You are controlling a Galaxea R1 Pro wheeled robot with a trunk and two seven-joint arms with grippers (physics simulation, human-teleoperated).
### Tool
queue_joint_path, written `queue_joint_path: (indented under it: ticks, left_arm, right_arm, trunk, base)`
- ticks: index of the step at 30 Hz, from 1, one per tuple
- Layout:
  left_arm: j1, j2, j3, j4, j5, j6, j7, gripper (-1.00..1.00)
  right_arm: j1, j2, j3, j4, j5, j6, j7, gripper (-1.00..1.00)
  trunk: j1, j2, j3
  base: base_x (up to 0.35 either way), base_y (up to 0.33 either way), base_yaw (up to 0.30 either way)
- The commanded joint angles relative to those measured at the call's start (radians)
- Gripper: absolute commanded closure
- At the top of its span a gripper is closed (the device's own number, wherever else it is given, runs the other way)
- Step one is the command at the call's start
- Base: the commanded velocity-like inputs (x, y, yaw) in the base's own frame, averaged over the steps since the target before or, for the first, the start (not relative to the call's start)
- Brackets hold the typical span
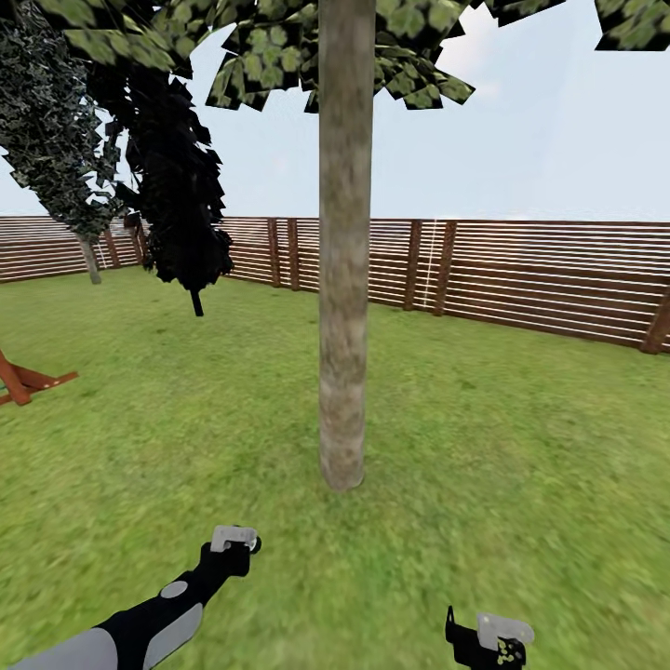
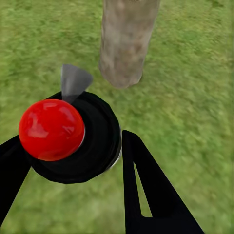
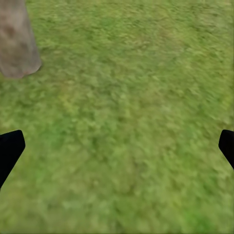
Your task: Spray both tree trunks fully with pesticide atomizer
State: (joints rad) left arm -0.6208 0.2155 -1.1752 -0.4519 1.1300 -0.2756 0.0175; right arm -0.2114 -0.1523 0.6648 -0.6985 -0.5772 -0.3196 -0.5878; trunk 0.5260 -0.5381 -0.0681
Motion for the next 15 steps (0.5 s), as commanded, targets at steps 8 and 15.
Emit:
queue_joint_path:
  ticks: [8, 15]
  left_arm:
    - [0.009, 0.007, -0.01, 0.001, 0.001, 0.002, 0.0, 1.0]
    - [0.016, 0.018, -0.012, 0.0, -0.014, 0.005, -0.127, 1.0]
  right_arm:
    - [0.01, 0.001, 0.01, 0.01, -0.01, -0.007, -0.003, -1.0]
    - [0.063, 0.002, 0.009, 0.042, -0.01, -0.008, -0.001, -1.0]
  trunk:
    - [0.001, -0.002, -0.002]
    - [0.001, -0.002, -0.002]
  base:
    - [0.095, 0.0, 0.0]
    - [0.025, 0.0, 0.0]
